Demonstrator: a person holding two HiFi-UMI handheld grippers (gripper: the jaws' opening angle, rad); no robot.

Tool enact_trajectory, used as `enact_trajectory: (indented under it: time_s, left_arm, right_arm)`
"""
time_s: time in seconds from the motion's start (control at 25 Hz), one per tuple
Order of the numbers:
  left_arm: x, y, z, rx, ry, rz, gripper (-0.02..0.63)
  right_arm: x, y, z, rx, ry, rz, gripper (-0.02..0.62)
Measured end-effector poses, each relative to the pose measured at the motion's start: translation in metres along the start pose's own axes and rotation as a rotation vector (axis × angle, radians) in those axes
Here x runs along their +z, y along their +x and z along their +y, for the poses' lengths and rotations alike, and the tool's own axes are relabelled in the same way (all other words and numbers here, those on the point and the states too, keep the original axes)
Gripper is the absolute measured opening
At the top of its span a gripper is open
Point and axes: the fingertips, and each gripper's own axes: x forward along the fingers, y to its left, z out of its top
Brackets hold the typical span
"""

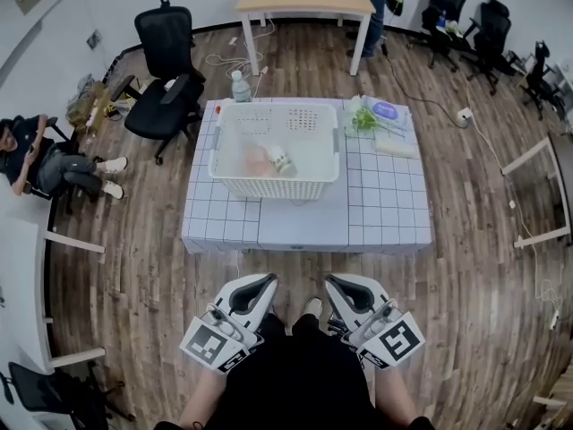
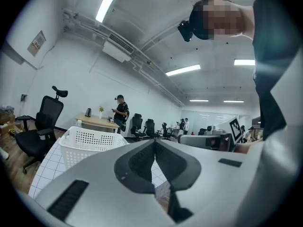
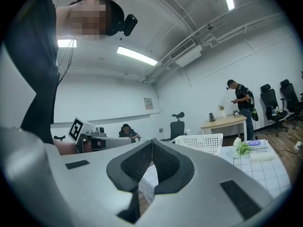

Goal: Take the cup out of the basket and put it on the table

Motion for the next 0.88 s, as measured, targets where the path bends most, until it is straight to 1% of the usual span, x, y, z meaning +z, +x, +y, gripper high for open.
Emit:
enact_trajectory:
  time_s: [0.4, 0.68, 0.88]
  left_arm:
    - [-0.008, 0.012, -0.008, 0.065, -0.014, 0.012, 0.009]
    - [-0.008, 0.013, 0.004, 0.065, -0.002, 0.025, 0.009]
    - [0.000, 0.017, 0.026, 0.035, 0.021, 0.022, 0.009]
  right_arm:
    - [-0.007, -0.011, -0.022, 0.036, 0.015, 0.023, 0.025]
    - [-0.009, 0.004, -0.028, 0.048, 0.017, 0.033, 0.025]
    - [-0.001, 0.024, -0.030, 0.020, -0.002, 0.030, 0.025]
